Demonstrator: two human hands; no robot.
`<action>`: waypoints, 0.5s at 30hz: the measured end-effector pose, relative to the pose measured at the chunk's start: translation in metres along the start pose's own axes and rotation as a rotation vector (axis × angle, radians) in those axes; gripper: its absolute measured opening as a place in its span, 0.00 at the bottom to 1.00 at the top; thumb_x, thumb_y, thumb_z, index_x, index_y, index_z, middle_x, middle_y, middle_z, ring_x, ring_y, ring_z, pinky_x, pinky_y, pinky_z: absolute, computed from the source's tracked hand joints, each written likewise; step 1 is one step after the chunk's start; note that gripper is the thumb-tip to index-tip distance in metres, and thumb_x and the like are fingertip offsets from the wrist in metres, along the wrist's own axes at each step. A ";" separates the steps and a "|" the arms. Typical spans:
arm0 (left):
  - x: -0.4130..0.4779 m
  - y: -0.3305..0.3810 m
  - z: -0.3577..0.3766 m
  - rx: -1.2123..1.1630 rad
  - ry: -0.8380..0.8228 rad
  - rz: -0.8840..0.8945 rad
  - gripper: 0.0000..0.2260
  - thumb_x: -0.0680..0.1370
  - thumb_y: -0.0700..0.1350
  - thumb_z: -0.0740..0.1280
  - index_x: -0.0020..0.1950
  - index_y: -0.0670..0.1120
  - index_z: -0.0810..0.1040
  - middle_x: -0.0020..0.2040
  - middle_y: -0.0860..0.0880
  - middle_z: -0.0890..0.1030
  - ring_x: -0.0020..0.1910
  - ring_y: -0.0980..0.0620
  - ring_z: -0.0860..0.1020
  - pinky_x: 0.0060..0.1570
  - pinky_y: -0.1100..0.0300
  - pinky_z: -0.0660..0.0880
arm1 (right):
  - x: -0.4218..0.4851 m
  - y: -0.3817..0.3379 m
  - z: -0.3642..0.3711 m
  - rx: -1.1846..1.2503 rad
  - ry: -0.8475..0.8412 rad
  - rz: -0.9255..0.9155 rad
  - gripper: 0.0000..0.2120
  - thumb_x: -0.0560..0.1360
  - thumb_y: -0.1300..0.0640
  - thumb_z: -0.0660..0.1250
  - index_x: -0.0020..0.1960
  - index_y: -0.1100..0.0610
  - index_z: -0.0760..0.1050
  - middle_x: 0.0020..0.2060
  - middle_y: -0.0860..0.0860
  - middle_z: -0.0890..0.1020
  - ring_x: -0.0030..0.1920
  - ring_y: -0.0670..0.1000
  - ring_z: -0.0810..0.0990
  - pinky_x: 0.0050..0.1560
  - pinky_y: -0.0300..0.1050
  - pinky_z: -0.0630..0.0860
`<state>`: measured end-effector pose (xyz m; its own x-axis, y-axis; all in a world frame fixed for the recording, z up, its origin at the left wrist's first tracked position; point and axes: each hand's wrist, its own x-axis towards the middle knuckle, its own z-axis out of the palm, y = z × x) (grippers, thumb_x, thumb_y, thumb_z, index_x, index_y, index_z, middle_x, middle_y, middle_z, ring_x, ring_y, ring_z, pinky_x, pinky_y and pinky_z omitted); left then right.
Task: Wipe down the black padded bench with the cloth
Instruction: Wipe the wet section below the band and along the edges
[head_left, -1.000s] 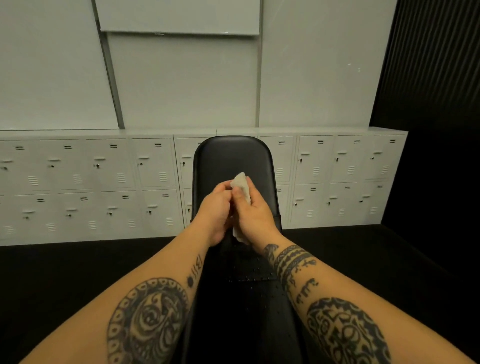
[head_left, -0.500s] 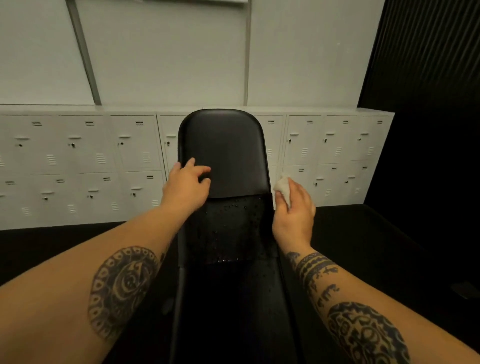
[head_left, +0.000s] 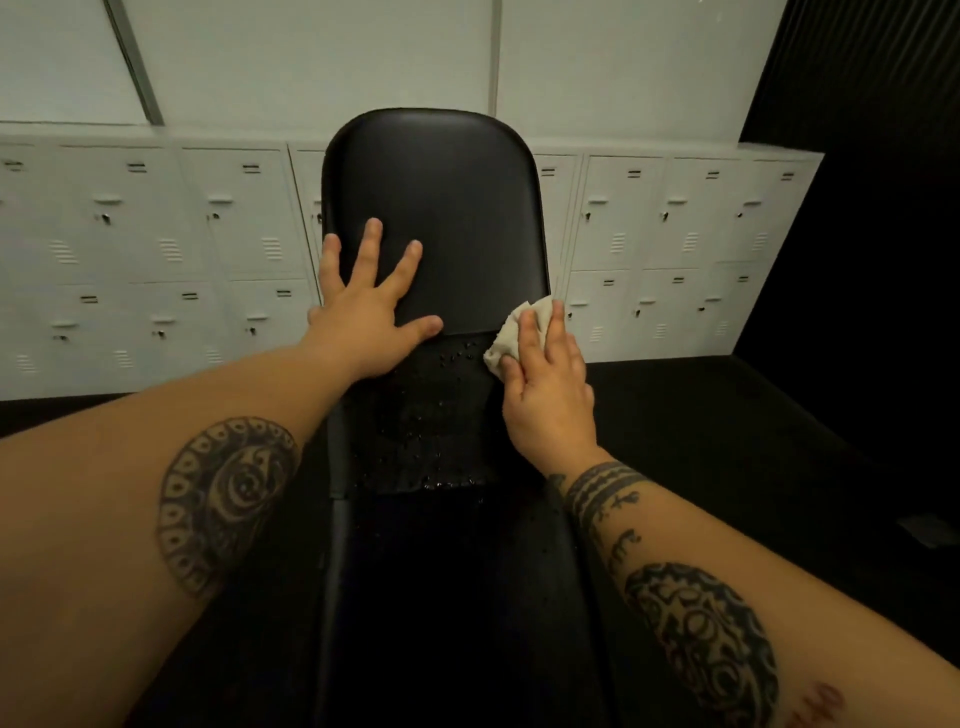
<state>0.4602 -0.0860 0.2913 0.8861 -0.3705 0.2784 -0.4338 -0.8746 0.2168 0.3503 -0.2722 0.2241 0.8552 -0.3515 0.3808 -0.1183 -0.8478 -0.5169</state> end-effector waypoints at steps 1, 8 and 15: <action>0.001 0.000 -0.001 0.000 -0.017 -0.002 0.39 0.77 0.70 0.61 0.80 0.67 0.40 0.79 0.59 0.27 0.78 0.41 0.28 0.71 0.27 0.57 | 0.001 0.000 0.000 0.015 0.004 -0.003 0.28 0.84 0.42 0.50 0.81 0.41 0.44 0.80 0.42 0.38 0.80 0.53 0.45 0.73 0.64 0.57; 0.003 0.000 -0.002 0.001 -0.057 -0.017 0.40 0.78 0.69 0.61 0.80 0.68 0.38 0.79 0.58 0.26 0.77 0.41 0.25 0.73 0.27 0.56 | -0.037 0.016 0.015 0.144 0.053 0.018 0.29 0.84 0.46 0.53 0.81 0.45 0.43 0.81 0.47 0.44 0.80 0.53 0.49 0.76 0.56 0.60; -0.004 0.012 0.001 -0.008 0.033 -0.066 0.39 0.79 0.66 0.64 0.81 0.67 0.41 0.81 0.56 0.29 0.79 0.42 0.28 0.74 0.26 0.42 | -0.058 0.020 0.018 0.051 0.015 0.018 0.31 0.84 0.46 0.55 0.81 0.44 0.43 0.81 0.50 0.46 0.80 0.55 0.49 0.75 0.58 0.56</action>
<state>0.4515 -0.0956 0.2924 0.9073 -0.3011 0.2937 -0.3755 -0.8943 0.2432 0.3079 -0.2616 0.1781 0.8456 -0.3726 0.3823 -0.1071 -0.8201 -0.5621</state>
